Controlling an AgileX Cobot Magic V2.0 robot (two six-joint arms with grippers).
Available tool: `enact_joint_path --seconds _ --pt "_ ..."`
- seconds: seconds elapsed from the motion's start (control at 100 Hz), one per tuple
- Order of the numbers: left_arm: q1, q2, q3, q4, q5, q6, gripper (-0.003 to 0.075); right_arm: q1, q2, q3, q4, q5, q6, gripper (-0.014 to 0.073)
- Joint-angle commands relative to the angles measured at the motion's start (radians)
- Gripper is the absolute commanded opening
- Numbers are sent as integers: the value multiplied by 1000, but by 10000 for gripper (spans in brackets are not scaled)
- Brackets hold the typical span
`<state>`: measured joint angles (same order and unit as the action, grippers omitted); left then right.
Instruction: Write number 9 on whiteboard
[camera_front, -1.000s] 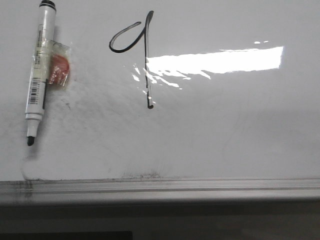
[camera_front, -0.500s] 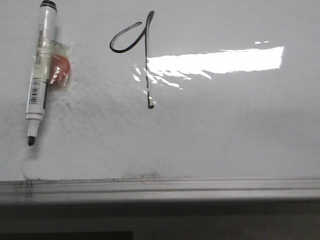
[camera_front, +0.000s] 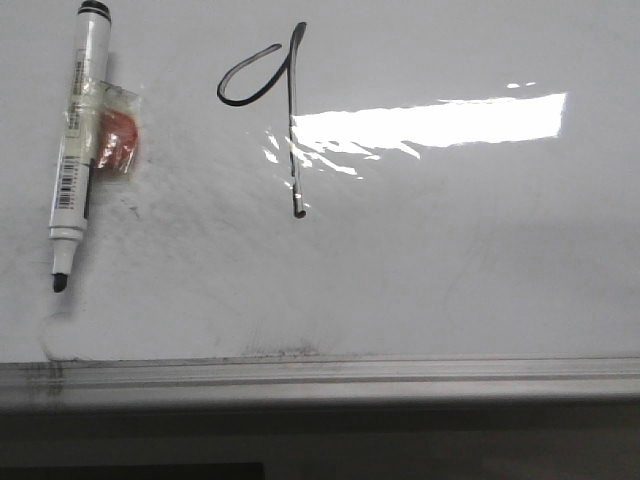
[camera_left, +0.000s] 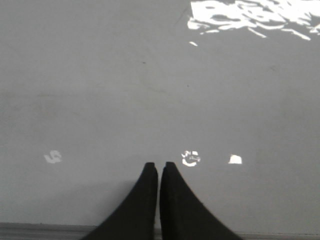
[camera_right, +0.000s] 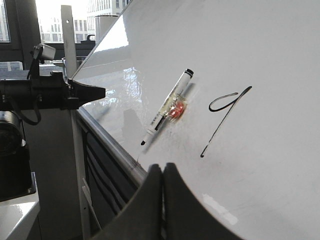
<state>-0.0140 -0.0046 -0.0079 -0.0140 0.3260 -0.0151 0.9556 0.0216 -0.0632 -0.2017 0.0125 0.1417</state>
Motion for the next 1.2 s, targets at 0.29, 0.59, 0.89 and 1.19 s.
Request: enact_joint_path --seconds 0.29,0.59,0.89,1.19 --pt "-4 -27 42 -9 -41 -11 -20 1 10 -25 -10 -80 -1 -63" --pt "-4 -27 42 -9 -41 -11 -20 1 10 -25 -10 -80 -1 -63" --pt "-4 -27 42 -9 -41 -11 -20 1 10 -24 -10 -80 -1 -63" --pt "-4 -27 42 -9 -41 -11 -20 -245 10 87 9 -217 -1 -63"
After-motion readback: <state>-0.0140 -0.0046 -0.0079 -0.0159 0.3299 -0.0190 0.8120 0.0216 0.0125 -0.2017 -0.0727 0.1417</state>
